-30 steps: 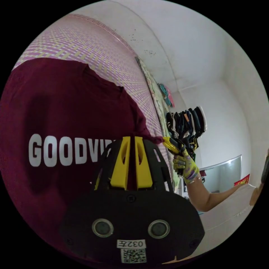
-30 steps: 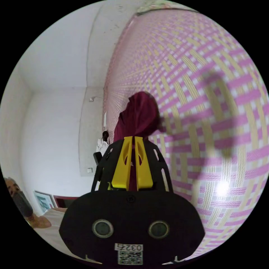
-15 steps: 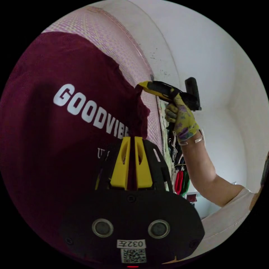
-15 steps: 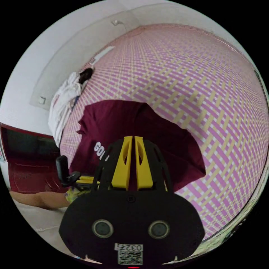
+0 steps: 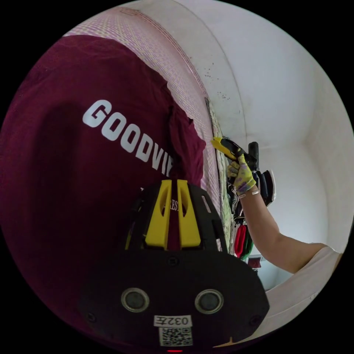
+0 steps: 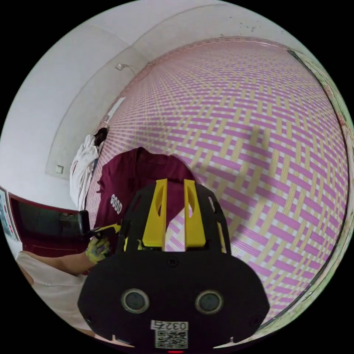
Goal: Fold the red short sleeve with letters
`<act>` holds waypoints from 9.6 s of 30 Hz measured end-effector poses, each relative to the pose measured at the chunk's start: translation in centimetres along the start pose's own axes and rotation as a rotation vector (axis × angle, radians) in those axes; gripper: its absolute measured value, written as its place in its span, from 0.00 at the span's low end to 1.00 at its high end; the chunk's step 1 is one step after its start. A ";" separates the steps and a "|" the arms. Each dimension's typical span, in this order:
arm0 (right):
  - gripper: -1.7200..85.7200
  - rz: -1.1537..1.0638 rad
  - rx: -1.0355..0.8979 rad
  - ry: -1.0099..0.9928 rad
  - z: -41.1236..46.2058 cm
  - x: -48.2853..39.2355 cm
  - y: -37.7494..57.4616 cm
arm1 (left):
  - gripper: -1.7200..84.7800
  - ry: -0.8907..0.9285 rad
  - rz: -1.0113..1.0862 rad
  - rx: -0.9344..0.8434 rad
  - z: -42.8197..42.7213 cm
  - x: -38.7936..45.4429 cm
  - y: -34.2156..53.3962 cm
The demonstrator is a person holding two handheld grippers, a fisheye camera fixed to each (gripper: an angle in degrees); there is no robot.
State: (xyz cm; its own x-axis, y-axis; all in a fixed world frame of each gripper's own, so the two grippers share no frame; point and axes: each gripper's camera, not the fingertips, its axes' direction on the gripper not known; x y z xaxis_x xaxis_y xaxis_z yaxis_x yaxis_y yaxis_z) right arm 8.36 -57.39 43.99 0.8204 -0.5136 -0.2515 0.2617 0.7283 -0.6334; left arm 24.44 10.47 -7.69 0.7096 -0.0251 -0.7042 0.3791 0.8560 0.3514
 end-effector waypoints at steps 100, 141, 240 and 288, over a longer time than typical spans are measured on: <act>0.10 -0.567 -0.355 0.428 27.7 -57.1 0.9 | 0.07 -0.573 0.175 0.002 -38.6 -6.1 37.1; 0.09 0.406 0.285 -0.314 0.1 -11.6 27.5 | 0.04 -0.287 0.480 -0.384 -27.5 -2.6 36.1; 0.03 0.091 0.126 -0.133 4.4 -7.9 21.1 | 0.01 0.074 0.120 -0.168 6.2 -23.3 -25.5; 0.06 0.239 -0.231 -0.357 5.3 -8.9 25.0 | 0.01 0.029 0.226 -0.269 8.0 -14.0 -36.2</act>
State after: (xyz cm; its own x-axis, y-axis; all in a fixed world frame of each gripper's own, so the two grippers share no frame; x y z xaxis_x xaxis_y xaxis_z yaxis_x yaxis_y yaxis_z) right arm 10.27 -32.19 34.31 0.9775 -0.1268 -0.1688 -0.0421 0.6664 -0.7444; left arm 5.48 -24.30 -5.63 0.7392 0.1917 -0.6456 0.0414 0.9439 0.3277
